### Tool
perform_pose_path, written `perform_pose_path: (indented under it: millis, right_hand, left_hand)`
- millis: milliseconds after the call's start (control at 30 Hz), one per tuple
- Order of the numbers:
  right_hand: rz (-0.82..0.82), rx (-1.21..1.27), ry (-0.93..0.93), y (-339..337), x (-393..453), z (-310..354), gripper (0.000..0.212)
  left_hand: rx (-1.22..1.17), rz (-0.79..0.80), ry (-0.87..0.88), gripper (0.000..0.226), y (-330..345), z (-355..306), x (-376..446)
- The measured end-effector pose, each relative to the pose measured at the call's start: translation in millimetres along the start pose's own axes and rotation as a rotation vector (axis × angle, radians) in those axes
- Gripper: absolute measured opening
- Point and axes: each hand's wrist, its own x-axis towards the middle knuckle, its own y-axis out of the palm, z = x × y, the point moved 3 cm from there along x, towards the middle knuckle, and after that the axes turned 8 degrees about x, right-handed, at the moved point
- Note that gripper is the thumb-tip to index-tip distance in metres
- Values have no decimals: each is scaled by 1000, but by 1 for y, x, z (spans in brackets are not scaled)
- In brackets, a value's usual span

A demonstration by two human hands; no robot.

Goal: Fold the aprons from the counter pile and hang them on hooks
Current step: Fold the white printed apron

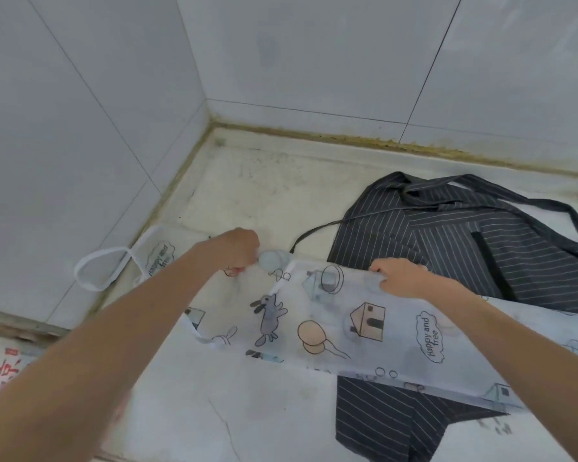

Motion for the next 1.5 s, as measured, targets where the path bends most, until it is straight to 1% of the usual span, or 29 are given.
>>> perform_pose_path:
  millis: [33,67,100,133,200,233,267,300,333,367,433,500,533,600,667,733,767,833,867,967,1000,1067,1133,1200,1267,1333,1400,1500]
  right_hand:
    - [37,12,-17,-5,2,-4,15]
    - [36,37,-44,-13,1,-4,6]
    - [18,87,-60,-24,2,-1,15]
    - [-24,159,-75,-37,3,4,18]
    - [-160,317,-119,-63,10,20,3]
    - [-224,379,-142,-76,16,29,11]
    - [-280,430,-159,-84,21,38,18]
    - [-313,491,-154,-89,28,46,23]
    - [-345,523,-139,-91,33,50,30]
    - [-359,509,-102,-90,40,51,39]
    - [-383,337,4,-86,46,41,52]
    - [-392,265,48,-79,42,21,54]
    - [-384,270,34,-76,38,12,53]
    - [-341,252,13,-63,24,-10,55]
    - [-267,197,61,-43,9,-38,60]
    - [-211,129,181,-23,-8,-68,68]
    - [-199,115,233,-14,-19,-83,73]
    - [-198,118,271,-1,-37,-108,80]
    - [-204,128,274,5,-44,-119,82]
    - [-248,148,275,16,-63,-138,80]
    - [-265,145,260,19,-68,-141,79]
    - [-268,108,204,24,-75,-141,75]
    - [-258,69,132,28,-82,-142,72]
    - [-245,59,50,30,-93,-149,71]
    - [-238,144,-23,32,-100,-161,74]
    - [-210,279,-44,33,-116,-179,74]
    - [-208,369,-55,36,-133,-203,71]
    - [-236,383,-130,44,-155,-231,60]
  left_hand:
    - [74,-58,4,25,-14,3,-1]
    - [122,-154,-1,23,-34,5,0]
    - [137,-292,-16,20,-55,9,-1]
    - [109,-459,-32,19,-75,11,-4]
    - [-61,-804,-85,31,-108,11,-15]
    - [-161,-944,-99,39,-119,7,-20]
    - [-229,-1021,-91,46,-122,-1,-23]
    - [-252,-1031,-59,51,-121,-15,-25]
    - [-236,-989,-6,54,-110,-31,-23]
    - [-194,-912,47,56,-92,-51,-19]
    - [-91,-667,125,59,-46,-88,-11]
    - [-8,-397,215,59,4,-118,-7]
    - [5,-306,258,59,24,-127,-6]
    - [33,-242,301,59,51,-140,-3]
    - [85,-264,300,59,64,-144,0]
    - [127,-291,284,59,69,-145,2]
    - [150,-307,275,59,72,-146,4]
    - [211,-354,256,58,72,-146,2]
    - [251,-394,263,61,72,-145,0]
    - [306,-572,342,82,72,-153,-12]
    - [323,-656,389,80,74,-158,-17]
    - [311,-749,501,69,76,-174,-28]
    - [283,-716,578,61,79,-194,-37]
    - [262,-649,630,58,87,-219,-48]
    - [259,-582,662,59,93,-242,-58]
    - [315,-591,641,60,100,-269,-69]
    - [315,-595,592,61,108,-297,-81]
    - [289,-698,539,65,120,-329,-103]
